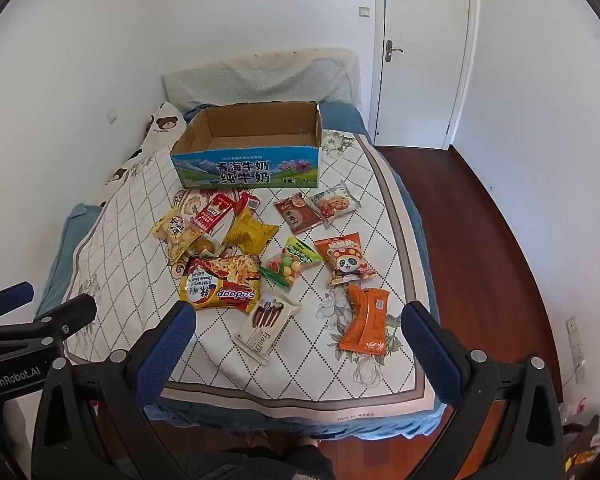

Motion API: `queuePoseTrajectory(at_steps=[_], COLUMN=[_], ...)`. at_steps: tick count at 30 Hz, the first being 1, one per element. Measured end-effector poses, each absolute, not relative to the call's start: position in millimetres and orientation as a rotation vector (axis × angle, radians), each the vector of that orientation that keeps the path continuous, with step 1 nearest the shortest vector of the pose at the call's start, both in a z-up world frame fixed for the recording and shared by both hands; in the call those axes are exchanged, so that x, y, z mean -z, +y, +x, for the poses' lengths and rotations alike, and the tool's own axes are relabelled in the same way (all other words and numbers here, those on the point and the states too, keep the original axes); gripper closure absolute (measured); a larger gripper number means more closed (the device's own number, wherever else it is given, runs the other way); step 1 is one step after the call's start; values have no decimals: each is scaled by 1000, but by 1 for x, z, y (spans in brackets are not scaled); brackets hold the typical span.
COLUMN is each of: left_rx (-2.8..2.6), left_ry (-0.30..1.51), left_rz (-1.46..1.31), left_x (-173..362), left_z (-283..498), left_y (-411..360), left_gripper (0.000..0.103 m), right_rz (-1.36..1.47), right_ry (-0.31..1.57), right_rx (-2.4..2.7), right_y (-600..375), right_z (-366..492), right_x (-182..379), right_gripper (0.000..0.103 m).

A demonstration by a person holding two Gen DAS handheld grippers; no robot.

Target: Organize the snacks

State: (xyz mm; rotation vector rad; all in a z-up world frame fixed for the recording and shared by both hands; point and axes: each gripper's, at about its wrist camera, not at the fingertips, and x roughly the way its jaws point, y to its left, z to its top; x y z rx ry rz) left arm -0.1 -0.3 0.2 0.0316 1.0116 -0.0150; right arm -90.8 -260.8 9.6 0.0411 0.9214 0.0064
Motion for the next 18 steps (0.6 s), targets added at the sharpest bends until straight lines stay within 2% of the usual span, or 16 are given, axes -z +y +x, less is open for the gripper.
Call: queuePoseTrajectory(at_steps=[18], left_rx=[16], left_ry=[1005], left_rz=[20], left_x=[-6], left_z=[3], left_y=[3], left_gripper=[0], right_rz=[45], right_ry=[909], right_rx=[9], right_y=[-260], right_z=[-89], right_x=[-6], right_gripper=[0])
